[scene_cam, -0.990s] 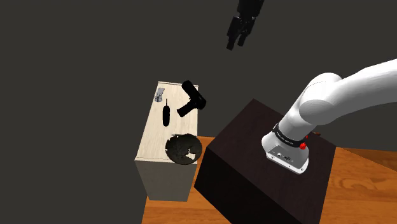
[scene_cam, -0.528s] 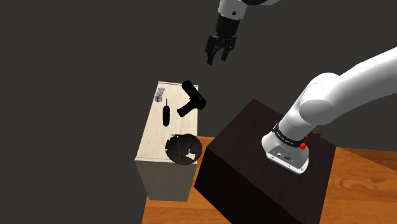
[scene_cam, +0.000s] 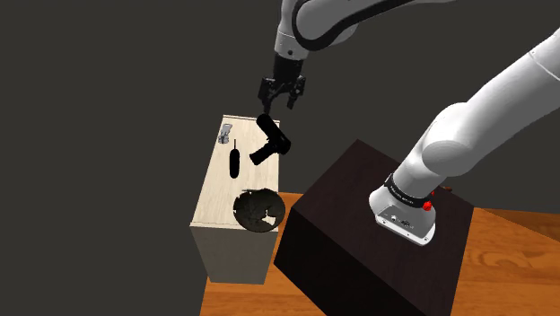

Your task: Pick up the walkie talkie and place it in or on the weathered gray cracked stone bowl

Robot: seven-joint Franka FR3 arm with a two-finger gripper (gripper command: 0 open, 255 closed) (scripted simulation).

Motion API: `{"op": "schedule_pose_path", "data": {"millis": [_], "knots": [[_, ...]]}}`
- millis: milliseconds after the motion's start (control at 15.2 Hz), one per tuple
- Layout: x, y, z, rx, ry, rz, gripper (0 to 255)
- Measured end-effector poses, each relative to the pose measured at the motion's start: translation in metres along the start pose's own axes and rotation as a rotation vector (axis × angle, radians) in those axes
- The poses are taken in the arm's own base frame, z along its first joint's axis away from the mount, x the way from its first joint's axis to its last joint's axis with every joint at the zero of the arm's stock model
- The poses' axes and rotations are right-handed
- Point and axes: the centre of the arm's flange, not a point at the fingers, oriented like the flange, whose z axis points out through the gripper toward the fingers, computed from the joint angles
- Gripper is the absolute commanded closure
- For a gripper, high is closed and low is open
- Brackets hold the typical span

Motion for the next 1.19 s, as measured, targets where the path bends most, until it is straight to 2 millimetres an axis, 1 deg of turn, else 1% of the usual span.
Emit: {"op": "schedule_pose_path", "data": {"millis": [132, 198, 264, 462, 660, 858, 990, 1122, 1188], "knots": [[0.01, -0.011, 0.023, 0.001, -0.004, 0.035, 0], [0.016, -0.016, 0.03, 0.001, -0.005, 0.052, 0], [0.024, -0.019, 0.044, 0.002, -0.007, 0.069, 0], [0.04, -0.036, 0.079, 0.004, -0.012, 0.121, 0], [0.06, -0.049, 0.108, 0.006, -0.016, 0.173, 0], [0.077, -0.064, 0.144, 0.007, -0.021, 0.225, 0], [0.091, -0.069, 0.165, 0.009, -0.024, 0.26, 0], [0.101, -0.075, 0.181, 0.009, -0.027, 0.288, 0], [0.101, -0.076, 0.187, 0.009, -0.028, 0.293, 0]]}}
